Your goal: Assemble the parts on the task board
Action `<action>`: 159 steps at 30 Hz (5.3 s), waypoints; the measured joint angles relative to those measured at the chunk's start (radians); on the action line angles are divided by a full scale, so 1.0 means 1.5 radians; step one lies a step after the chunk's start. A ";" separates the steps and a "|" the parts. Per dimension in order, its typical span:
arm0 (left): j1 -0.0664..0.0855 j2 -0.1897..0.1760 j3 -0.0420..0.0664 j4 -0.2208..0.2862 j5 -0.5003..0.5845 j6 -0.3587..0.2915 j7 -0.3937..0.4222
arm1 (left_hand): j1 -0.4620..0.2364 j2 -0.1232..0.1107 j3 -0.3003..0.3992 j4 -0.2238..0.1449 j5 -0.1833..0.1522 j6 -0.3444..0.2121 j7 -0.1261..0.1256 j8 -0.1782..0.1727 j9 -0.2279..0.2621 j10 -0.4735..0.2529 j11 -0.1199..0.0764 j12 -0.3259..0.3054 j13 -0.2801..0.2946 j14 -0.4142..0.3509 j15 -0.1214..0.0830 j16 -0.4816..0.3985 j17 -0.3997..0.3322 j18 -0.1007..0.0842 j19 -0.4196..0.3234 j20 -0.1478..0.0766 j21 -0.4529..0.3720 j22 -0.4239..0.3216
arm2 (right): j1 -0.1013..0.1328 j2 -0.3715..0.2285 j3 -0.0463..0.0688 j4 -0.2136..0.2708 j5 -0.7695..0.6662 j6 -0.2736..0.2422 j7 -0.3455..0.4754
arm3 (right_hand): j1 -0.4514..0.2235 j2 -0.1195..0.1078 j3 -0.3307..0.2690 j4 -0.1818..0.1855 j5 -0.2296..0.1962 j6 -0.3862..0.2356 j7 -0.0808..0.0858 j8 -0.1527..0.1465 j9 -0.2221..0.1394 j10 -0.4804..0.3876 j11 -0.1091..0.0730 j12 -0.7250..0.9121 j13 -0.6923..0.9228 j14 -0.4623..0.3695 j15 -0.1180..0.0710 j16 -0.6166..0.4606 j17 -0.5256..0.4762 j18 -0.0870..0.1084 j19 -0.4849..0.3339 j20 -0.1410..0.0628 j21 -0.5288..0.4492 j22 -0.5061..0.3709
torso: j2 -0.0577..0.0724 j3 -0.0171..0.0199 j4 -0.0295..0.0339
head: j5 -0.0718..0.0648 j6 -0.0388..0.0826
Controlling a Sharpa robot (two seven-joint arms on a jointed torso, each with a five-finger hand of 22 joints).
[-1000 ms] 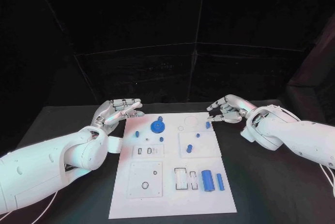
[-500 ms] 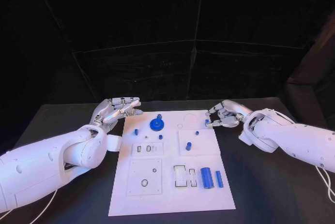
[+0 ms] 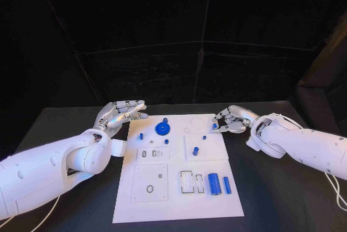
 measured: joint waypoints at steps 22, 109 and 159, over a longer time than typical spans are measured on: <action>0.000 -0.001 0.000 0.000 0.000 0.000 0.000 | 0.000 0.000 0.000 0.000 0.000 0.000 0.000 0.000 0.000 0.000 0.000 0.000 0.000 0.000 0.000 0.000 0.000 0.000 0.000 0.000 0.000 0.000 | -0.006 0.017 0.000 -0.021 -0.019 0.005 -0.004 | 0.016 0.024 0.018 -0.021 -0.017 0.031 -0.004 0.017 0.002 0.002 -0.002 0.000 0.001 0.000 0.000 0.000 0.000 0.000 0.000 0.000 0.000 0.003 | 0.000 0.0002 -0.0006 | 0.003 -0.002; 0.001 0.001 0.000 0.004 0.000 -0.001 -0.001 | 0.000 0.000 0.001 -0.005 0.000 0.000 0.000 0.000 0.000 0.000 0.000 0.000 0.000 0.000 0.000 -0.002 0.001 0.000 0.000 0.000 0.000 -0.002 | -0.027 0.225 -0.017 0.137 -0.214 -0.008 -0.262 | -0.011 0.059 0.114 -0.040 -0.064 0.093 -0.021 0.037 0.004 0.008 -0.027 -0.010 0.000 0.000 -0.019 0.003 0.000 -0.010 0.010 -0.017 0.008 0.015 | -0.012 -0.0070 0.0049 | 0.048 -0.043; 0.001 0.000 0.000 0.003 0.000 -0.001 -0.002 | 0.000 0.000 0.001 -0.005 0.000 0.000 0.000 0.000 0.000 0.000 0.000 0.000 0.000 0.000 0.000 -0.002 0.000 0.000 0.000 0.000 0.000 -0.001 | -0.030 0.225 -0.015 0.135 -0.263 0.032 -0.285 | -0.068 -0.003 0.105 -0.038 -0.041 0.074 -0.015 0.011 0.000 -0.012 -0.017 -0.038 0.000 0.000 -0.014 0.003 0.000 -0.010 0.007 -0.014 0.002 0.007 | -0.012 -0.0074 0.0053 | 0.049 -0.050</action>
